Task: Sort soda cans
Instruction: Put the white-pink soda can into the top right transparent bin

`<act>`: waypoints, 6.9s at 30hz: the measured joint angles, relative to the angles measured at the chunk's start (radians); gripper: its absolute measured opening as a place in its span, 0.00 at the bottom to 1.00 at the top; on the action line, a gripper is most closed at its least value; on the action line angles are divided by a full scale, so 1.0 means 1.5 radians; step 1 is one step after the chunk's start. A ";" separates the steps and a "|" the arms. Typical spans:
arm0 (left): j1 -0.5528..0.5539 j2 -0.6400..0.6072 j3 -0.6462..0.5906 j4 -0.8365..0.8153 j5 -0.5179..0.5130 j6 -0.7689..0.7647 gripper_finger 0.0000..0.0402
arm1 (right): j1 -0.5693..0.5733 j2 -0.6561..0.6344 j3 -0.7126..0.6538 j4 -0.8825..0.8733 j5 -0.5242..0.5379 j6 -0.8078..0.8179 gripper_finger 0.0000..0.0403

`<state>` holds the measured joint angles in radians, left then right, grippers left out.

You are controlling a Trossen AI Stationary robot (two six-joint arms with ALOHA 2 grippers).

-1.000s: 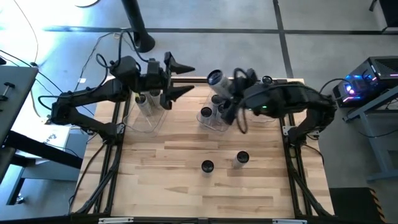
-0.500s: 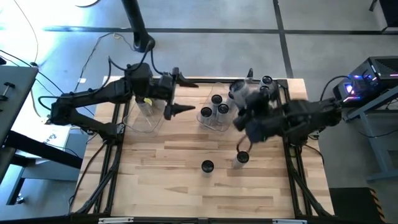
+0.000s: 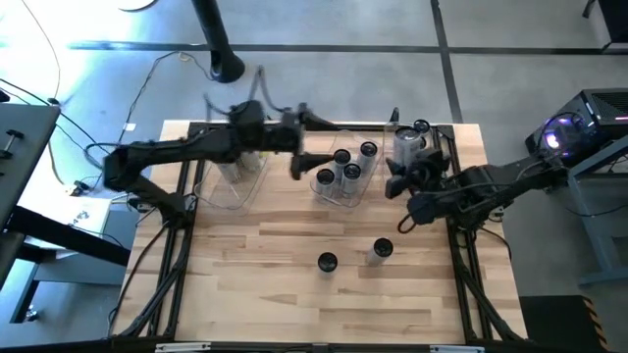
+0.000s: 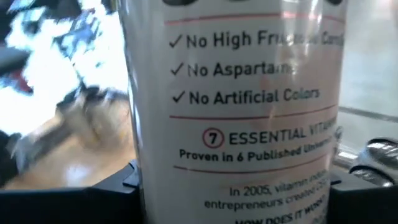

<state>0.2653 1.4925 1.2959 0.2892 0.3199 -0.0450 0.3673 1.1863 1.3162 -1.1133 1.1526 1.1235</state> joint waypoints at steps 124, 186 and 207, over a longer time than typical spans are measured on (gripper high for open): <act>0.077 0.392 0.463 -0.040 0.117 0.007 0.60 | -0.373 -0.156 -0.091 0.371 -0.496 -0.656 0.74; -0.011 0.551 0.464 -0.128 -0.050 0.196 0.60 | -0.349 -0.043 0.226 -0.156 -0.570 -0.387 0.98; -0.019 0.577 0.465 -0.155 -0.083 0.190 0.60 | -0.349 -0.023 0.225 -0.198 -0.519 -0.328 0.98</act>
<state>0.2369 2.3581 1.9926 0.0565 0.1961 0.2394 -0.1562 1.1522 1.6543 -1.4104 0.3744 0.6322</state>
